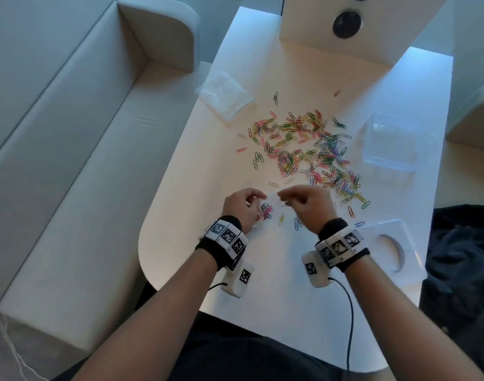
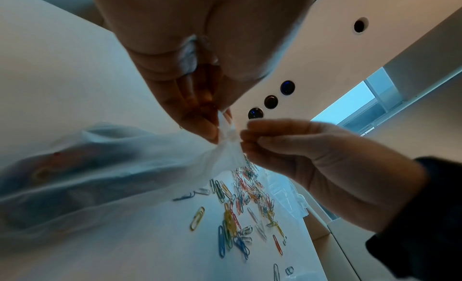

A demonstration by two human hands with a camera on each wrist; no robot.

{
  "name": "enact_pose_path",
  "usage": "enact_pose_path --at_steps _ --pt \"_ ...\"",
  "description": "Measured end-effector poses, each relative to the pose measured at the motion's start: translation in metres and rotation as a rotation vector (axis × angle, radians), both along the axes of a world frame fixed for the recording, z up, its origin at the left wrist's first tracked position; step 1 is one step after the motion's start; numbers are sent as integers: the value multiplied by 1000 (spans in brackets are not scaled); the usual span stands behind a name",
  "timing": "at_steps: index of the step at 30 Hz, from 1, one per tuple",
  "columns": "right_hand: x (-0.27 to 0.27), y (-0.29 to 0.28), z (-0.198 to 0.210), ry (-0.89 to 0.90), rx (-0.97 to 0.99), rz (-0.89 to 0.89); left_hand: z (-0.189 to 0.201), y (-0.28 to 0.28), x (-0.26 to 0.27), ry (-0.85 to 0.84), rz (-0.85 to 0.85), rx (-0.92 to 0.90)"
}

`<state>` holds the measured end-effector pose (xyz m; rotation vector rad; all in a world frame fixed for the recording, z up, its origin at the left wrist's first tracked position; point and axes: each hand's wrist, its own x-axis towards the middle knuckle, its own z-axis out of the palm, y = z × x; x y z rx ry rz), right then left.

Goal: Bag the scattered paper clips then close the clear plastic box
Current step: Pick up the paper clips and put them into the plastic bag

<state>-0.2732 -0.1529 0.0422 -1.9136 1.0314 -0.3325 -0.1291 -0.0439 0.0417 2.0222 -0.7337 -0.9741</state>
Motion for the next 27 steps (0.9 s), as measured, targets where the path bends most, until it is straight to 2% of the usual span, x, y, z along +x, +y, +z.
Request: enact_pose_path --at_steps 2,3,5,7,9,14,19,24,27 --pt "-17 -25 -8 -4 -103 -154 7 3 5 -13 1 -1" --pt "-26 -43 -16 60 -170 -232 12 5 10 -26 5 -2" --pt "-44 -80 -39 326 -247 -317 18 10 20 -42 23 -6" --pt "-58 -104 -59 614 -188 -282 22 14 29 -55 39 -10" --pt "-63 -111 -70 724 -163 -228 24 17 35 -53 56 -15" --pt "-56 -110 -67 621 -423 -84 26 22 36 -38 59 -19" --pt "-57 -108 -56 555 -334 -145 25 23 27 -20 37 -10" --pt "-56 -95 -63 541 -380 6 23 20 15 -12 30 -5" --pt "-54 -92 -62 533 -354 -15 22 19 10 8 19 -1"
